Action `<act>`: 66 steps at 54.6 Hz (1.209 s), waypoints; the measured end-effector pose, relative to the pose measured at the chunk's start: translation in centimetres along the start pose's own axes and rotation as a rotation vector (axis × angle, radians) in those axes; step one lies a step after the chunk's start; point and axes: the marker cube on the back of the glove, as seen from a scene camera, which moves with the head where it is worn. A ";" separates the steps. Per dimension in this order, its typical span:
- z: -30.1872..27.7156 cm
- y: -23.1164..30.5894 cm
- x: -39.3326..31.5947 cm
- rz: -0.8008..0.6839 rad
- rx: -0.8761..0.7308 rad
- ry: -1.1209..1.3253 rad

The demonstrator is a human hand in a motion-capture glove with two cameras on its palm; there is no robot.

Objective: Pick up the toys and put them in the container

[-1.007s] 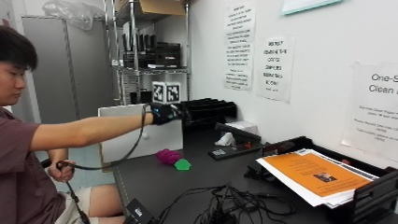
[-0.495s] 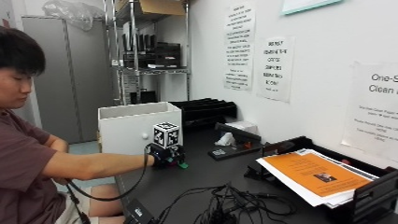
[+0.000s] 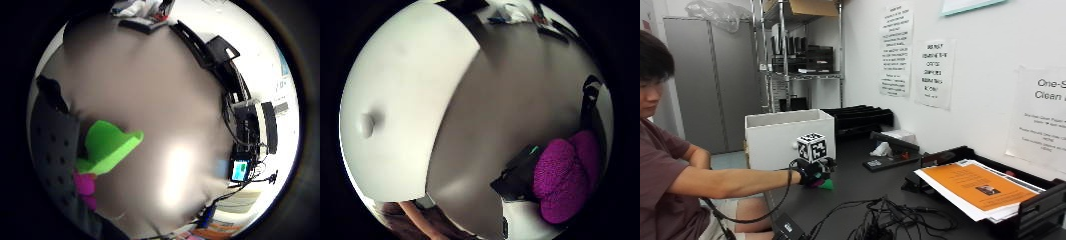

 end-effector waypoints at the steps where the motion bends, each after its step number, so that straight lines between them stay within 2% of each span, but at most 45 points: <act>1: -0.1 0.2 0.3 0.011 -0.024 0.000; 12: -0.4 1.6 2.2 0.069 -0.211 -0.003; 35: -0.8 2.1 1.9 0.105 -0.385 -0.011; 49: -4.2 1.7 0.8 0.112 -0.357 -0.096; 66: -18.2 -2.6 -2.9 0.091 -0.181 -0.120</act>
